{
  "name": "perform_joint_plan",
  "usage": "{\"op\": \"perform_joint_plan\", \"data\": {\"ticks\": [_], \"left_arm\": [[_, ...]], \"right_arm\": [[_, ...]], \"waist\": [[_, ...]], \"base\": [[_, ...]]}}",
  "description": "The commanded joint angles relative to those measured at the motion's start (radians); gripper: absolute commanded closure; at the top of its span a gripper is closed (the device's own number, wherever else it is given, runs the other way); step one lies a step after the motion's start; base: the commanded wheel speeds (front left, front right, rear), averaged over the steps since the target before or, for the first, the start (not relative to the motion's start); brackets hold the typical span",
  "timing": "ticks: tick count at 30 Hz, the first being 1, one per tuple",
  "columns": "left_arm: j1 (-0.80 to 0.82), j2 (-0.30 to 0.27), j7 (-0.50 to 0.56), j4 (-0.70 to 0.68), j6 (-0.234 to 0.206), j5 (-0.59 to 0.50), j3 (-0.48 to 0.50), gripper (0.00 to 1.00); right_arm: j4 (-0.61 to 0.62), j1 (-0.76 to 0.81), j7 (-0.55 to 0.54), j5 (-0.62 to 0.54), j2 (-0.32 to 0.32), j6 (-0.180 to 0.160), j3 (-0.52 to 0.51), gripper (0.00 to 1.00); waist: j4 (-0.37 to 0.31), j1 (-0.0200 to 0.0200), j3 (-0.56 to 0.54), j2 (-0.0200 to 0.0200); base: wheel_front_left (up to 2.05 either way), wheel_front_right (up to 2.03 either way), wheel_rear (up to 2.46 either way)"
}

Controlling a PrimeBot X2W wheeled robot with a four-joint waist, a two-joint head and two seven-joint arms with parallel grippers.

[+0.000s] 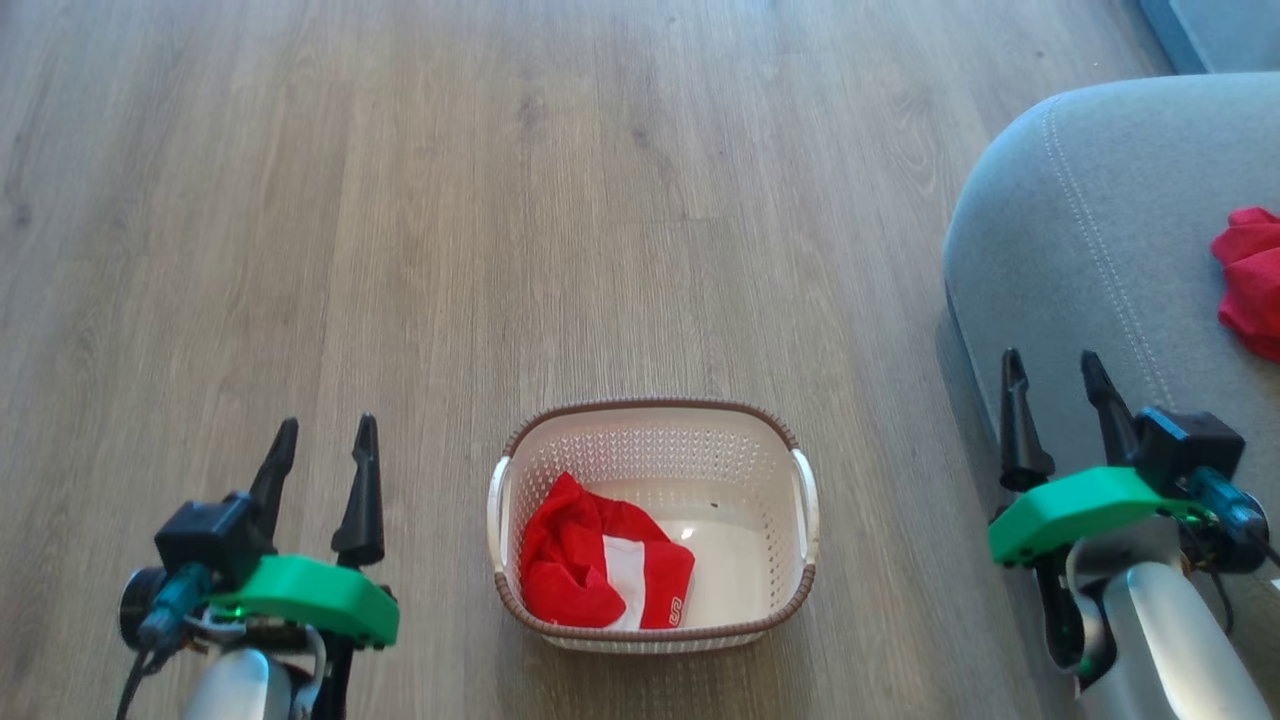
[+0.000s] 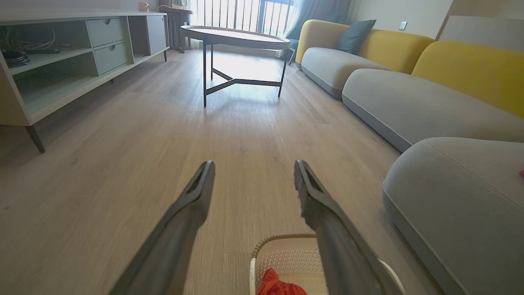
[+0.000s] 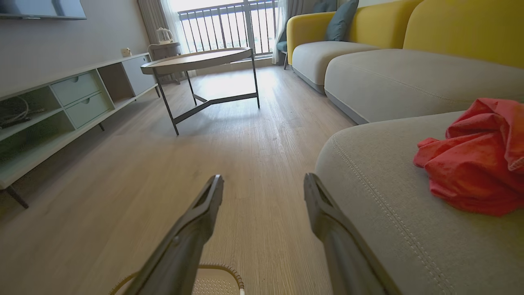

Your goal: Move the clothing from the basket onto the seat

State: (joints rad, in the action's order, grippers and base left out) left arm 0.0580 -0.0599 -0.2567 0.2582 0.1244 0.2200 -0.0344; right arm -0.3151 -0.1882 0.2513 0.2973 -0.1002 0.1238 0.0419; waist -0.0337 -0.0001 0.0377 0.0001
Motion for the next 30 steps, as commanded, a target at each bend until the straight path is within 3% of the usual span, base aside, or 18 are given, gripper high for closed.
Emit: {"op": "perform_joint_plan", "data": {"ticks": [1,30], "left_arm": [[0.011,-0.004,-0.005,-0.041,0.006,-0.011,0.035,0.0],[-0.038,0.006,-0.005,-0.075,0.006,-0.027,0.016,0.0]], "right_arm": [[0.042,0.0,0.01,-0.002,0.002,0.007,0.008,0.0],[0.055,0.033,0.01,-0.021,0.022,0.007,-0.007,0.0]], "waist": [[0.002,0.0001,-0.005,-0.0001],[0.007,0.0001,-0.001,-0.0001]], "base": [[0.0,0.0,0.0],[0.0,0.0,0.0]]}}
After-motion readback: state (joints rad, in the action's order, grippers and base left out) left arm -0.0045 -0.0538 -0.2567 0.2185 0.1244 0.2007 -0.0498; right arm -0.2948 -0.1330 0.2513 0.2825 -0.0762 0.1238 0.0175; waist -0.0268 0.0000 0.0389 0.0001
